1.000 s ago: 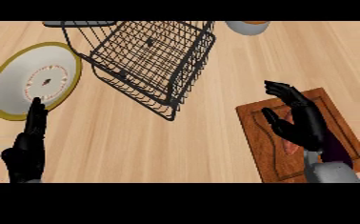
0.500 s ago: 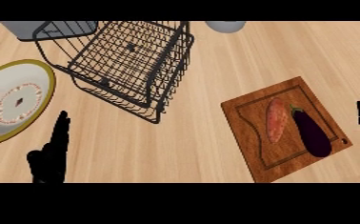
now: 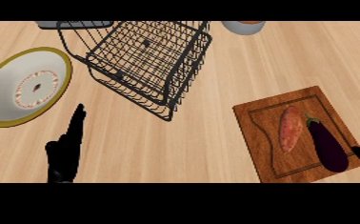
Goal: Pick the sweet potato from the cutting board and place it in the tiered basket
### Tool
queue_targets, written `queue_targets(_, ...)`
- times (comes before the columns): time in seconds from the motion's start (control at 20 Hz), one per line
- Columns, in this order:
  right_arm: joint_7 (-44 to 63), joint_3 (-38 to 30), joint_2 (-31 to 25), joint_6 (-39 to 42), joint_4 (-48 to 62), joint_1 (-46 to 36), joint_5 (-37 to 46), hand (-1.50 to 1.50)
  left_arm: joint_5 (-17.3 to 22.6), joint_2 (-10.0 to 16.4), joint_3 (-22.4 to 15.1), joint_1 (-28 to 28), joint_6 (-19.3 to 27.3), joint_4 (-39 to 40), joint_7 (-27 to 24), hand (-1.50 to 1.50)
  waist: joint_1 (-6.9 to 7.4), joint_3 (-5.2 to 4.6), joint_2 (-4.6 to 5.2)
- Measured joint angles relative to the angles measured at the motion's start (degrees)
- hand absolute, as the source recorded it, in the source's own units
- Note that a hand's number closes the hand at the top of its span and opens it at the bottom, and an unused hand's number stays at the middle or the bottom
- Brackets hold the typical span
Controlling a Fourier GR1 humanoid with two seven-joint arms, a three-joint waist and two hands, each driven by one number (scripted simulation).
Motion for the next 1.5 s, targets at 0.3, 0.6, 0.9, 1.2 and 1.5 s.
queue_targets(0.3,18.39,5.10,-10.79,6.95,-6.98,7.78,7.66,-1.50,-0.98,-0.83,-1.32,-1.60,-0.17,-0.03,0.95,0.00,2.02,-0.15,0.66)
queue_targets(0.6,39.40,6.86,-19.89,12.74,-13.97,7.27,16.98,-1.50,-1.55,-1.18,-2.19,-2.94,-1.16,0.44,1.53,0.00,3.81,-0.09,0.85)
queue_targets(0.9,49.39,11.51,-21.67,18.15,-16.26,0.51,25.94,-1.50,-2.12,-2.05,-2.63,-4.24,-1.32,1.22,2.74,0.00,4.72,0.11,0.76)
queue_targets(1.2,53.19,16.60,-20.20,22.78,-11.71,-5.43,30.74,-1.50,-2.39,-2.50,-2.70,-4.63,-1.85,1.84,2.42,0.00,5.21,0.16,0.79)
queue_targets(1.5,53.83,18.72,-17.15,27.45,-4.90,-9.95,30.92,-1.50,-3.32,-2.96,-2.87,-4.57,-1.26,1.93,2.44,0.00,5.26,0.22,0.74)
